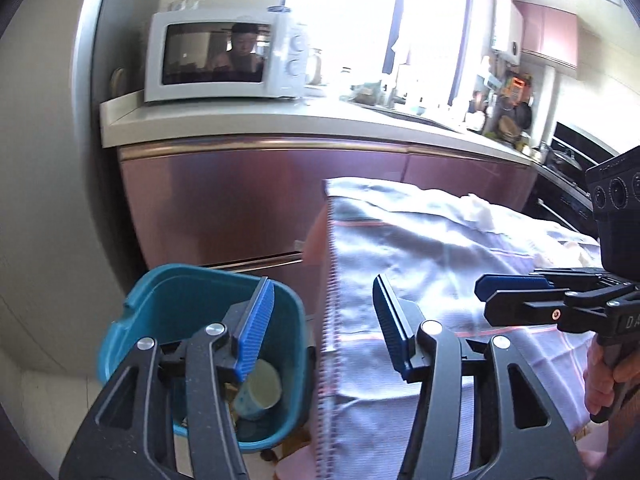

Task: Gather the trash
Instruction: 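Move both tools back over the table toward the white foam nets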

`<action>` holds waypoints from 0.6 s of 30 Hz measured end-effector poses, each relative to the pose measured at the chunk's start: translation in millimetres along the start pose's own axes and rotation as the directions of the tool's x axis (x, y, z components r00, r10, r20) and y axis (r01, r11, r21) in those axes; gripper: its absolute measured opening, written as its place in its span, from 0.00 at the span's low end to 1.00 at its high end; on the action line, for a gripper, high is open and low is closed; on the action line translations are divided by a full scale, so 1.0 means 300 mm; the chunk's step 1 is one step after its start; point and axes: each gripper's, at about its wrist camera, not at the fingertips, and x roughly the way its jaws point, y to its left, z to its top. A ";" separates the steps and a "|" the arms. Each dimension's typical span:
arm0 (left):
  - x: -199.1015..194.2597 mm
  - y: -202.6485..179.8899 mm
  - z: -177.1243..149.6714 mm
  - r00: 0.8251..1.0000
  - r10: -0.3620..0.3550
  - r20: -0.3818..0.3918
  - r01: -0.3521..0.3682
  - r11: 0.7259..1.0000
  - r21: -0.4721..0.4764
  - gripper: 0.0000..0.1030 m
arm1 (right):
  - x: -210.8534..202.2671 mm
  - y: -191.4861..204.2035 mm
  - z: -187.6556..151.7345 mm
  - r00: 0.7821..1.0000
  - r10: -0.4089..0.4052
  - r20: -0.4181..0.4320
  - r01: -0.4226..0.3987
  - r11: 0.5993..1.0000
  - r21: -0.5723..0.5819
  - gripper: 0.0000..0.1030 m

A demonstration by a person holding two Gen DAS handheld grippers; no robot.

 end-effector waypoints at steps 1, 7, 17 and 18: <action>0.004 -0.026 0.004 1.000 -0.014 0.001 0.014 1.000 0.011 0.50 | -0.028 -0.009 -0.007 1.000 -0.015 0.013 0.015 1.000 0.000 0.30; 0.032 -0.170 0.018 0.995 -0.095 -0.016 0.095 0.994 0.061 0.51 | -0.172 -0.061 -0.044 0.993 -0.094 0.078 0.091 0.995 0.038 0.33; 0.092 -0.360 0.012 0.974 -0.218 -0.068 0.225 0.965 0.132 0.51 | -0.376 -0.197 -0.176 0.963 -0.228 0.141 0.205 0.965 0.161 0.34; 0.097 -0.380 0.007 0.971 -0.226 -0.074 0.234 0.962 0.141 0.51 | -0.398 -0.212 -0.193 0.958 -0.246 0.146 0.219 0.959 0.178 0.34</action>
